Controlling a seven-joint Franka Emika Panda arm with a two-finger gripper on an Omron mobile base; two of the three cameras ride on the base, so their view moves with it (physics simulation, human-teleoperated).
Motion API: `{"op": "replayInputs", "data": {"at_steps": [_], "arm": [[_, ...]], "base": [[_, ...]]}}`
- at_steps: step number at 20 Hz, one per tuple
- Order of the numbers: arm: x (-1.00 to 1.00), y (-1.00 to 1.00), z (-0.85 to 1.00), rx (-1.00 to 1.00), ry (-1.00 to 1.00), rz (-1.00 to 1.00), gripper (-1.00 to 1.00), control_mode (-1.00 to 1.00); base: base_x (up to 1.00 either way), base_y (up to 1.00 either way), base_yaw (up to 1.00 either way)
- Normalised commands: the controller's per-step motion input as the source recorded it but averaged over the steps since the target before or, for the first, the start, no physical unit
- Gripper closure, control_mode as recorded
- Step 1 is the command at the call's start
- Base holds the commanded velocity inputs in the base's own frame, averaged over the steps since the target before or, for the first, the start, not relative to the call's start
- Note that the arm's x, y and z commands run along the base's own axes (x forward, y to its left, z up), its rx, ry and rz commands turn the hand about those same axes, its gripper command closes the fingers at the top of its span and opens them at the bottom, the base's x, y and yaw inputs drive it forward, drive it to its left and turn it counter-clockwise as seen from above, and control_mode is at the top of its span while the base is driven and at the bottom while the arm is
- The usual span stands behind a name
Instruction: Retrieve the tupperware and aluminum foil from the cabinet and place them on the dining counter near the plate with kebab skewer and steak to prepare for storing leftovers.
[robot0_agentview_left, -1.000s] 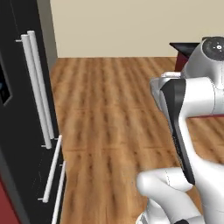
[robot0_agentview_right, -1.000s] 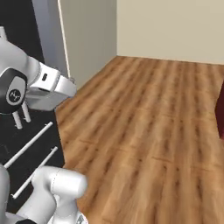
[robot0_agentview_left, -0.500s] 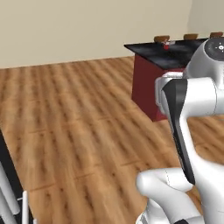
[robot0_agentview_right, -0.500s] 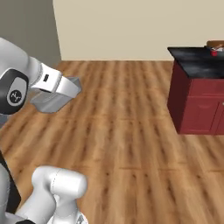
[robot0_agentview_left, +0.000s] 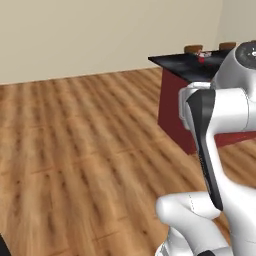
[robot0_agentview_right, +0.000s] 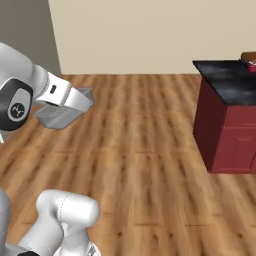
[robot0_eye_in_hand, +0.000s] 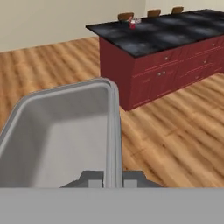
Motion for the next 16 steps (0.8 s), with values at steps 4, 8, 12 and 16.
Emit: {"op": "replayInputs", "data": {"at_steps": [4,8,12,16], "arm": [[0.00,0.00,0.00,0.00,0.00,0.00,1.00,1.00],[0.00,0.00,0.00,0.00,0.00,0.00,1.00,1.00],[0.00,0.00,0.00,0.00,0.00,0.00,1.00,1.00],[0.00,0.00,0.00,0.00,0.00,0.00,1.00,1.00]], "base": [[1.00,0.00,0.12],[1.00,-0.05,0.05],[1.00,-0.05,0.00],[1.00,0.00,-0.11]]}}
